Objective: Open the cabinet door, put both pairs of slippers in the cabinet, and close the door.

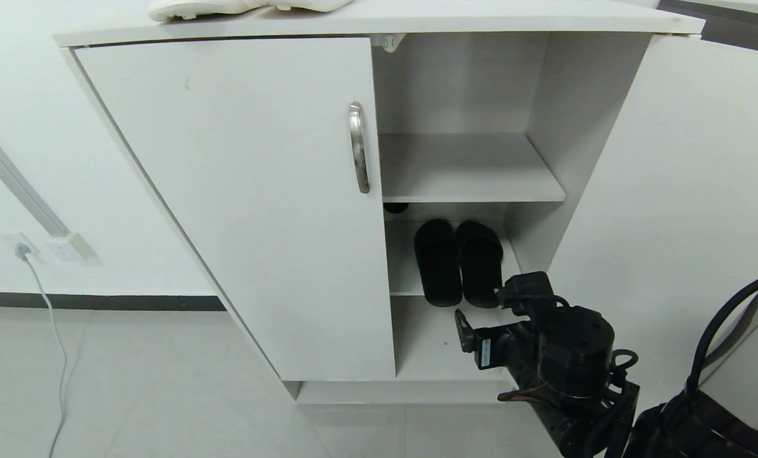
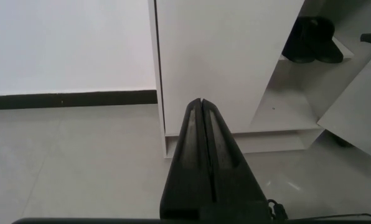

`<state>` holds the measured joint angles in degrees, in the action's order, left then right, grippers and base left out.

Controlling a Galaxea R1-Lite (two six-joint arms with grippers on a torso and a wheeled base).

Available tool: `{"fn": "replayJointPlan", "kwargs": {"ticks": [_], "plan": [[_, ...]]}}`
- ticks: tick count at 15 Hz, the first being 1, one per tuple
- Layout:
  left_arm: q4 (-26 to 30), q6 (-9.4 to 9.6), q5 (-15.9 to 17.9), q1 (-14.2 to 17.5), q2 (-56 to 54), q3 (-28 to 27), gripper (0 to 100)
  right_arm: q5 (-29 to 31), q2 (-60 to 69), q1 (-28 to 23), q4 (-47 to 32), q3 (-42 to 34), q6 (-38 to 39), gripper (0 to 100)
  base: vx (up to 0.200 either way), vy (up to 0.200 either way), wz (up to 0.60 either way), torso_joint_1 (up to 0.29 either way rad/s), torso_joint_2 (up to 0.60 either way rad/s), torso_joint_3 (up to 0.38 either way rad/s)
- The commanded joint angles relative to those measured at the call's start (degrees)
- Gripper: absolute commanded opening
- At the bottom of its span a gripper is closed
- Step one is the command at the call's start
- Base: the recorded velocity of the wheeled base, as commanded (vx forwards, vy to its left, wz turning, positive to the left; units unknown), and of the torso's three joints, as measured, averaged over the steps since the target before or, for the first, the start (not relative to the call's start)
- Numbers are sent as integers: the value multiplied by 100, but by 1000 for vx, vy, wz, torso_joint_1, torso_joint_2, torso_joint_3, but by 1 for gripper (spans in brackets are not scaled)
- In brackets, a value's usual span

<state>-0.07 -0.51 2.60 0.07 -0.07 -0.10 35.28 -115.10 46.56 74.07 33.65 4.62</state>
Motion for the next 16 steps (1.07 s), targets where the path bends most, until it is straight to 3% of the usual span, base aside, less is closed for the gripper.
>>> {"fn": "replayJointPlan", "kwargs": {"ticks": [1,9,16], "plan": [[-1,-2,4,1,7,1,0,-4,-3,3,2,10,-5,100,0,0,0,0,0,0],[-1,-10,-14,1,7,1,0,-4,-47,11,2,-7,-40,100,0,0,0,3,1,136],[-1,-37,-22,1,7,1,0,-4,-135,20,37,-7,-49,100,0,0,0,0,0,9]]}}
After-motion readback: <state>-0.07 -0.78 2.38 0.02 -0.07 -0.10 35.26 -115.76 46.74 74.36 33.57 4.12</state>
